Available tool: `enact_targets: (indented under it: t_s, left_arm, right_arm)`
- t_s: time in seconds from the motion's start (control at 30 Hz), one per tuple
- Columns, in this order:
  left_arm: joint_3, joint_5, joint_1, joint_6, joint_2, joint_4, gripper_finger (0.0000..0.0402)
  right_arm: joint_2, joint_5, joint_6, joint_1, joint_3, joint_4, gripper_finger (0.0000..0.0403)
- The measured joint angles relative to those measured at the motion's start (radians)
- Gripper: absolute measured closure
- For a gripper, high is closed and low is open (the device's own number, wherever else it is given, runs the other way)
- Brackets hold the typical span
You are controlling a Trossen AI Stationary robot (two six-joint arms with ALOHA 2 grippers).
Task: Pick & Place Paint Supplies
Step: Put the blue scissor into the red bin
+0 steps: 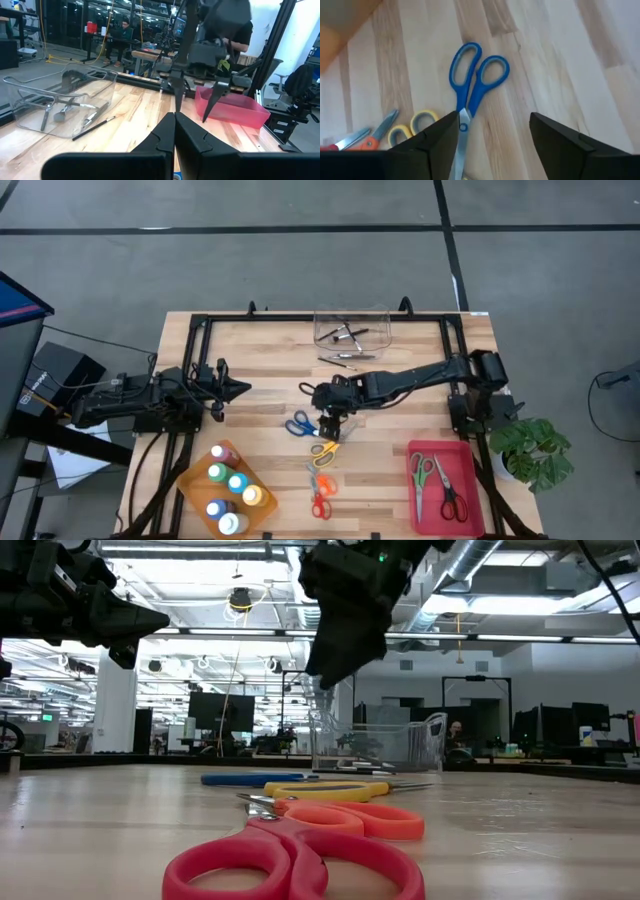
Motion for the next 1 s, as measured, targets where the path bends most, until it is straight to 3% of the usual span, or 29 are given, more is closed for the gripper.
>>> enact_targets:
  t_s: [0.67,1.0]
  left_arm:
    - [0.0,0.0,0.0,0.0,0.0,0.0,0.0402]
    - [0.0,0.0,0.0,0.0,0.0,0.0,0.0401]
  right_arm:
    - [0.0,-0.006,-0.004,0.018,-0.148,0.177,0.017]
    - [0.035,-0.005,-0.011,0.044,-0.148,0.226,0.0171]
